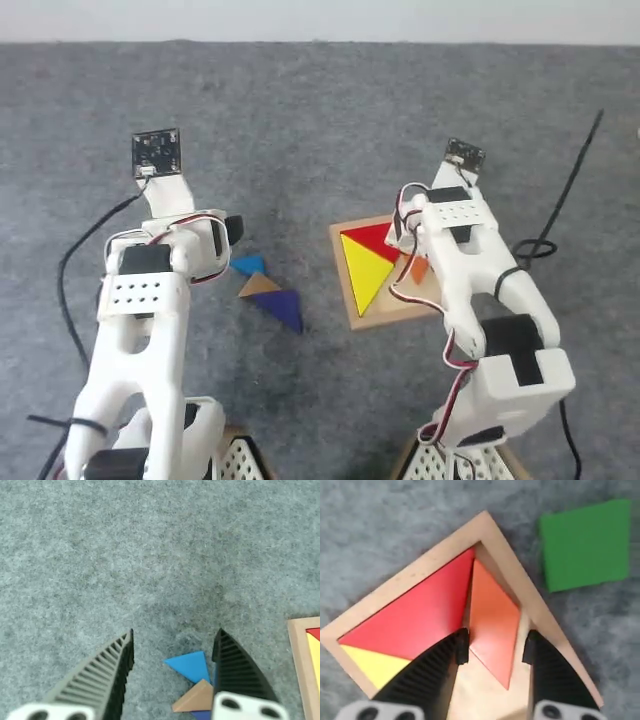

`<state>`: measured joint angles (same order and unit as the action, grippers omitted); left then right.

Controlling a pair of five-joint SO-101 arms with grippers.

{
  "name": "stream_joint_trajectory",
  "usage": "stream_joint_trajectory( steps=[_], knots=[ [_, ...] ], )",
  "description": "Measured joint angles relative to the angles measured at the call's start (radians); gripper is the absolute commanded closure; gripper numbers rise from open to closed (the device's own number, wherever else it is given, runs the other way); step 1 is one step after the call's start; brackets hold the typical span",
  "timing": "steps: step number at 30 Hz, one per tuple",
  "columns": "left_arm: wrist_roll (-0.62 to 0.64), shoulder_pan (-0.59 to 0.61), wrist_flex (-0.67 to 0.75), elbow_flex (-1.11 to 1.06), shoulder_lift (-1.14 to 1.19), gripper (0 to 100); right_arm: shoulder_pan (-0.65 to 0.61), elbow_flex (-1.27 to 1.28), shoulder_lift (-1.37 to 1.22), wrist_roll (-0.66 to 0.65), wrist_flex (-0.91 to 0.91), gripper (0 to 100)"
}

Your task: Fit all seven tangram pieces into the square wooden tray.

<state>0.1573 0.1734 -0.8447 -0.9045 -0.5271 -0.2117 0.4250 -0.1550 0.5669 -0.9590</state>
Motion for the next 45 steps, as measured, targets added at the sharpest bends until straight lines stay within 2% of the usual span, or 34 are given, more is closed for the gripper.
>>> stream_joint_trajectory(
  steps=[4,8,10,18,23,32,34,36,39,43,45],
  knots=[
    [0.0,0.0,0.0,0.0,0.0,75,0.0,0.0,0.0,0.0,-0.021,82.9],
    [0.0,0.0,0.0,0.0,0.0,75,0.003,0.012,0.002,-0.002,-0.026,95.0],
    [0.0,0.0,0.0,0.0,0.0,75,0.014,0.015,0.002,-0.002,-0.029,97.6],
    [0.0,0.0,0.0,0.0,0.0,75,0.018,0.015,0.002,-0.002,-0.031,99.1],
    [0.0,0.0,0.0,0.0,0.0,75,0.017,0.008,0.017,-0.002,-0.103,99.1],
    [0.0,0.0,0.0,0.0,0.0,75,0.117,0.008,0.27,-0.02,-0.213,99.1],
    [0.0,0.0,0.0,0.0,0.0,75,0.172,0.008,0.336,-0.104,-0.253,99.1],
    [0.0,0.0,0.0,0.0,0.0,75,0.249,0.008,0.379,-0.252,-0.296,99.1],
    [0.0,0.0,0.0,0.0,0.0,75,0.408,0.008,0.393,-0.569,-0.308,99.1],
    [0.0,0.0,0.0,0.0,0.0,75,0.626,0.008,0.374,-1.069,-0.284,99.1],
    [0.0,0.0,0.0,0.0,0.0,75,0.681,0.008,0.305,-1.22,-0.276,99.1]
  ],
)
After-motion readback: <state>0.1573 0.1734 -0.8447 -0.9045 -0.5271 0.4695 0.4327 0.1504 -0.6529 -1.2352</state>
